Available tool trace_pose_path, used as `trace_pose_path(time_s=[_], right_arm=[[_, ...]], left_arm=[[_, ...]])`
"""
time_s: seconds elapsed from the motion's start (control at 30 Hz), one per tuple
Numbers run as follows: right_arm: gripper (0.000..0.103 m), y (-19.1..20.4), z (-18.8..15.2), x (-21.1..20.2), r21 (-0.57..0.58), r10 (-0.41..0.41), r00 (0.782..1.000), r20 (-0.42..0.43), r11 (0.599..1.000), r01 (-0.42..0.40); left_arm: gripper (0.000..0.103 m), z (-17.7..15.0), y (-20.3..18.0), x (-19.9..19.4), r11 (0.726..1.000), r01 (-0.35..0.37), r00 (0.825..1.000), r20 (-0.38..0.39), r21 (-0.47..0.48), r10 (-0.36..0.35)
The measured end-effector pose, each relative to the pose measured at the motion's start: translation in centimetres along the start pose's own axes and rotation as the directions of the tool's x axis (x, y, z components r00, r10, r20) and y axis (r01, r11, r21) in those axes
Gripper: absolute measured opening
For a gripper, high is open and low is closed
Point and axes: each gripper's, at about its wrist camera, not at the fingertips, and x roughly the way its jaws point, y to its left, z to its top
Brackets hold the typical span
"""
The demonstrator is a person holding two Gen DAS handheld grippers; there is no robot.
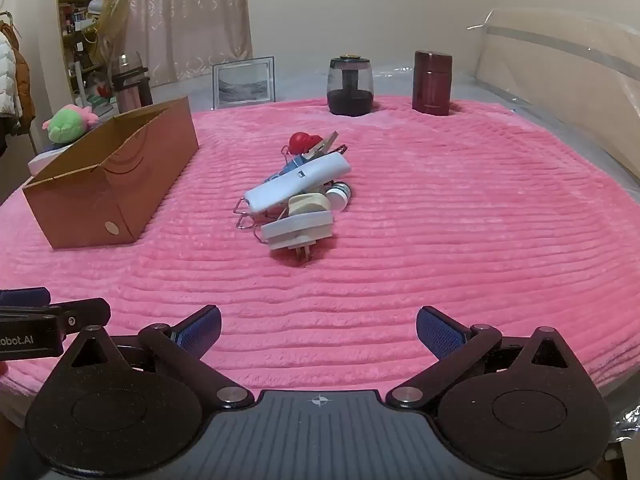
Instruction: Organize rigid objects
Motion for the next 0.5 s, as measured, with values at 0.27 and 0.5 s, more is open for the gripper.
trace_pose_path(time_s=[0.27,0.5], right_arm=[[0.101,-0.2,0.0,-0.2,-0.001,-0.001,1.0,0.002,1.0,0.001],[0.101,-0.1,0.1,-0.1,-0.008,-0.008,1.0,0.005,1.0,0.008]], left_arm=[[0.095,-0.5,0.5,-0.2,0.999,0.036,0.999,-0.007,-0.031,-0.036],[0.095,-0.4,0.5,0.0,0.999,0.033,0.999,-0.011,-0.034,-0.033]])
